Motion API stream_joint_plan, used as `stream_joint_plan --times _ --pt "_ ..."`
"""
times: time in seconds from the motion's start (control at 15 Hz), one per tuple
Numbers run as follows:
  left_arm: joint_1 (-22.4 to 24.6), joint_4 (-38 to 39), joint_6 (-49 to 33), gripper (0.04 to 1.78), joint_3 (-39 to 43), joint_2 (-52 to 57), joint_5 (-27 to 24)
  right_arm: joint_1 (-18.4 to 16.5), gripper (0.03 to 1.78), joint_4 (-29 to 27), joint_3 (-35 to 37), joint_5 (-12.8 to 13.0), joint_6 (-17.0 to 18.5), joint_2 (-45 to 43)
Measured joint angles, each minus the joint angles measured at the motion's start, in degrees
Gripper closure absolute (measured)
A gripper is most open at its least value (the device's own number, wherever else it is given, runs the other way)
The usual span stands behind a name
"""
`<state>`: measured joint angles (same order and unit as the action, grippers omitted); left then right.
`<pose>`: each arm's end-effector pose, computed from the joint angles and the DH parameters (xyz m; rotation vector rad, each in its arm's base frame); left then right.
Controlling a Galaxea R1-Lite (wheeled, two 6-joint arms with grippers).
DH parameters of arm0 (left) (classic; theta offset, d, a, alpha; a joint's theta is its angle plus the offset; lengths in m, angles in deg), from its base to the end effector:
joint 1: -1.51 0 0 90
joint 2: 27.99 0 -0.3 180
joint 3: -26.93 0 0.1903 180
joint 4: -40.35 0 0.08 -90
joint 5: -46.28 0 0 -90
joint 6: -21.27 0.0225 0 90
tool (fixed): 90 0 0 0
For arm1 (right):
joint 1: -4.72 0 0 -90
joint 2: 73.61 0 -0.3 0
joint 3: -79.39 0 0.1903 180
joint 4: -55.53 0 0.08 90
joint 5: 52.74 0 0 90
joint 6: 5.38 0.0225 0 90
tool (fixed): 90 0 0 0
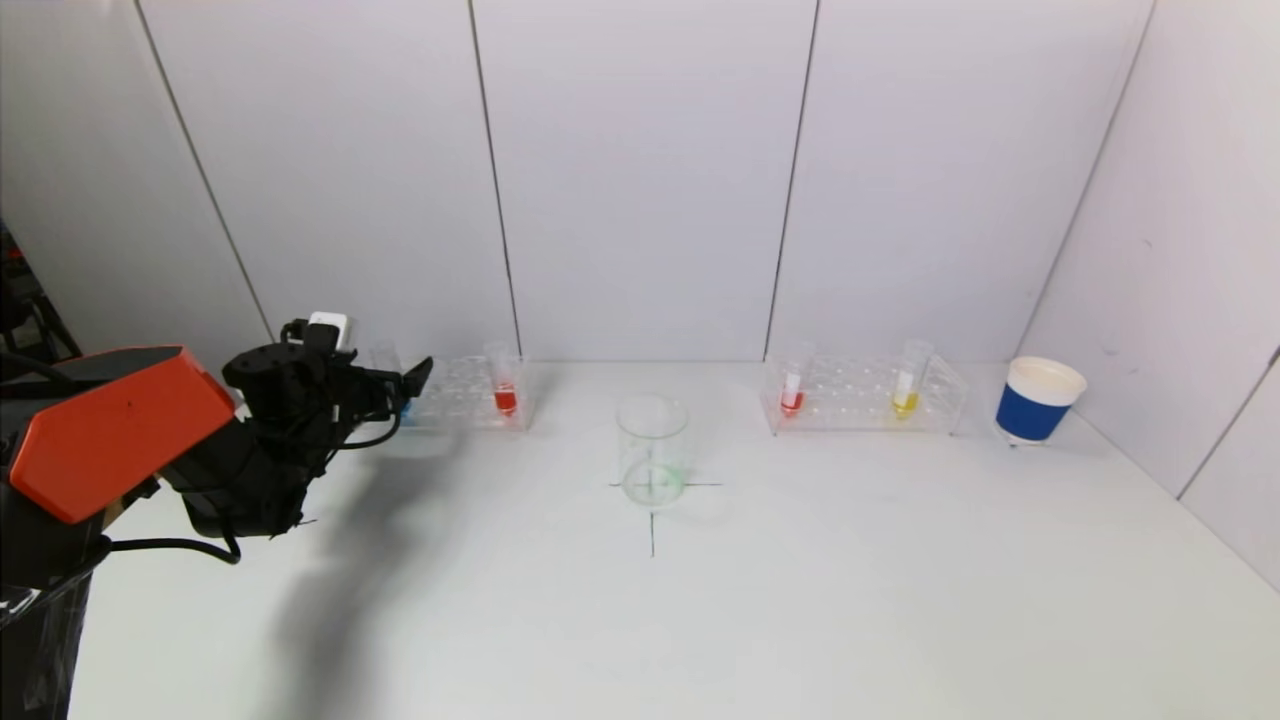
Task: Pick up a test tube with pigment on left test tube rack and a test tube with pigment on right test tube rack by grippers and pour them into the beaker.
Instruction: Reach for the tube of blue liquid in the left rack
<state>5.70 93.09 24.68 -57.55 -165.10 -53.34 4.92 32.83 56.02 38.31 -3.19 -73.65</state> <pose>0.4366 0.0282 0.0531 0.0597 -0.0047 -0.0947 -0.0229 -0.0005 0.0767 0.0384 -0.0127 -0.0146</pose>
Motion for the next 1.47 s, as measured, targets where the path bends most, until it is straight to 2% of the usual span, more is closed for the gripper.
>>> stream_joint_plan --times 0.6,0.73,0.87,1.0,1.27,1.33,1.47 --pt "0.0 -0.3 0.0 0.06 -0.7 -0.1 0.0 0.0 0.04 0.0 0.0 0.0 0.0 0.0" --pt "0.0 -0.2 0.0 0.1 -0.8 -0.2 0.0 0.0 0.04 0.0 0.0 0.0 0.0 0.0" --pt "0.0 -0.3 0.0 0.26 -0.8 -0.4 0.0 0.0 0.04 0.0 0.0 0.0 0.0 0.0" --pt "0.0 -0.3 0.0 0.51 -0.8 -0.4 0.0 0.0 0.04 0.0 0.0 0.0 0.0 0.0" --pt "0.0 -0.3 0.0 1.22 -0.8 -0.4 0.0 0.0 0.04 0.0 0.0 0.0 0.0 0.0" --pt "0.0 -0.3 0.1 1.33 -0.8 -0.4 0.0 0.0 0.04 0.0 0.0 0.0 0.0 0.0" --pt "0.0 -0.3 0.0 1.36 -0.8 -0.4 0.0 0.0 0.04 0.0 0.0 0.0 0.0 0.0"
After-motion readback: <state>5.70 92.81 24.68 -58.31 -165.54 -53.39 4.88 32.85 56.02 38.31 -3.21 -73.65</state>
